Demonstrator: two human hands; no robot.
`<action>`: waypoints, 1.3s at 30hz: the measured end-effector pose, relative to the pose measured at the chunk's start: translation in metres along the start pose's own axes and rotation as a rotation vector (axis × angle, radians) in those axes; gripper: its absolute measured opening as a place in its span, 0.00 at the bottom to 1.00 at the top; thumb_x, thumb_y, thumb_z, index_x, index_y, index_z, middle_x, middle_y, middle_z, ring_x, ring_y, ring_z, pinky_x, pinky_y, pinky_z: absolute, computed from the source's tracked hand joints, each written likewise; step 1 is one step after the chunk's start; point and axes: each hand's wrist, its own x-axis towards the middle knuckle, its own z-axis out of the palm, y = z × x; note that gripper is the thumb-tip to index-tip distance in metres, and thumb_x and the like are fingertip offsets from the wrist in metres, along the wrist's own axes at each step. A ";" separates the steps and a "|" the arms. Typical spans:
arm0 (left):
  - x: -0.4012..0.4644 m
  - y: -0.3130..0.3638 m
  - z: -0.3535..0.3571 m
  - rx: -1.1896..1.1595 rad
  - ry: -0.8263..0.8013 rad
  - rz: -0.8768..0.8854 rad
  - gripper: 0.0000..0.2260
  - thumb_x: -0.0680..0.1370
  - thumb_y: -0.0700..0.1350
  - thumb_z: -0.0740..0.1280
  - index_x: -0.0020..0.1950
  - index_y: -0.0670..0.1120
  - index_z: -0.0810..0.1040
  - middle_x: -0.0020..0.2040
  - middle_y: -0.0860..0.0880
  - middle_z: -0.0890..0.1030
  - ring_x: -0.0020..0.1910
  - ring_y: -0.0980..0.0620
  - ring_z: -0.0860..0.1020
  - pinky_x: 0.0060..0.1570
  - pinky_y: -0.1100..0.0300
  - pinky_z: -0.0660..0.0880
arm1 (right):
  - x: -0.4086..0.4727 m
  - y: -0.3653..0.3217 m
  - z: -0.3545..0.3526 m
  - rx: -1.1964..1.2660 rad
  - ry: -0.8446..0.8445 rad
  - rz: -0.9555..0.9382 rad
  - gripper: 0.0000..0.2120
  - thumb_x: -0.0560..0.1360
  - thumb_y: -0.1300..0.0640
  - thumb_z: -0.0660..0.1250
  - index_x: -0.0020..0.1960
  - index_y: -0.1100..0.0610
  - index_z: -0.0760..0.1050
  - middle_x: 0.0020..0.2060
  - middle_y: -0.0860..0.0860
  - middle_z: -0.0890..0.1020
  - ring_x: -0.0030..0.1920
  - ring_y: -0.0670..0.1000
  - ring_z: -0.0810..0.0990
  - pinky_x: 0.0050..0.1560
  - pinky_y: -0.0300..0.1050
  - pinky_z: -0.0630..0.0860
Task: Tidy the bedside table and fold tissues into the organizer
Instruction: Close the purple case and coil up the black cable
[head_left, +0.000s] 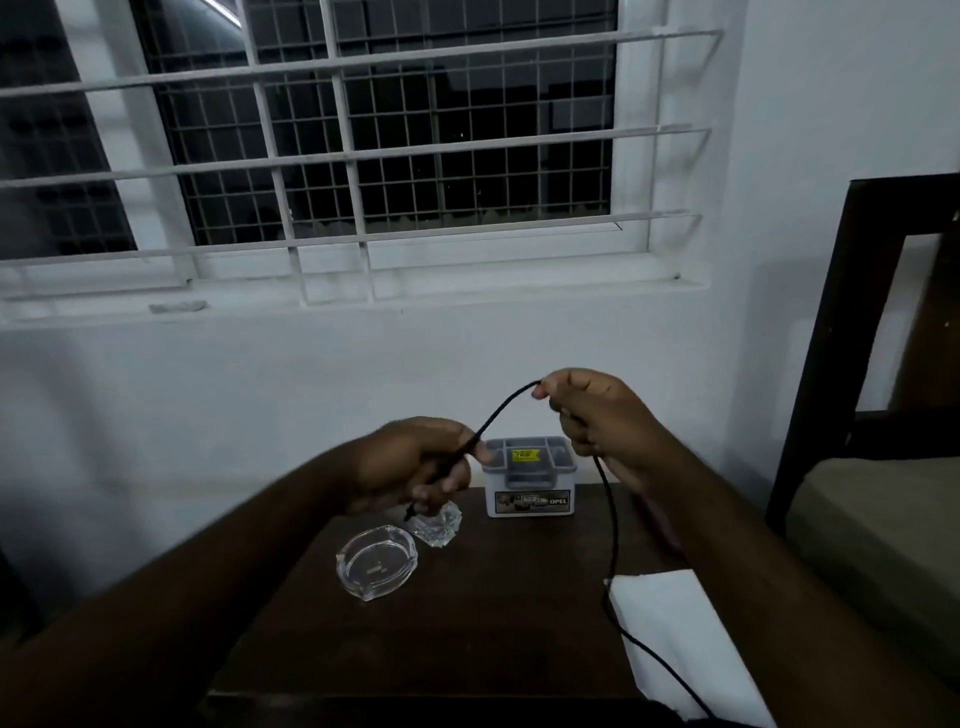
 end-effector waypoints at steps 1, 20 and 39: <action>-0.001 0.004 0.009 -0.197 -0.100 0.013 0.14 0.82 0.47 0.53 0.51 0.42 0.75 0.30 0.48 0.70 0.20 0.56 0.62 0.23 0.65 0.62 | 0.002 0.003 0.002 0.000 0.095 -0.011 0.11 0.79 0.52 0.63 0.43 0.52 0.82 0.27 0.46 0.65 0.23 0.44 0.58 0.23 0.36 0.57; 0.015 0.022 0.027 -0.508 -0.037 0.115 0.17 0.82 0.56 0.55 0.41 0.46 0.72 0.22 0.54 0.66 0.17 0.58 0.61 0.21 0.64 0.63 | -0.011 -0.007 0.014 -0.195 0.130 0.052 0.11 0.80 0.51 0.62 0.45 0.52 0.82 0.31 0.50 0.68 0.23 0.44 0.61 0.23 0.36 0.58; 0.034 0.021 0.028 -0.698 0.176 0.333 0.13 0.83 0.49 0.55 0.42 0.46 0.71 0.26 0.54 0.70 0.22 0.55 0.68 0.28 0.60 0.72 | -0.016 0.021 0.038 -0.494 0.041 0.121 0.12 0.81 0.56 0.61 0.54 0.56 0.82 0.33 0.43 0.79 0.34 0.43 0.75 0.30 0.29 0.68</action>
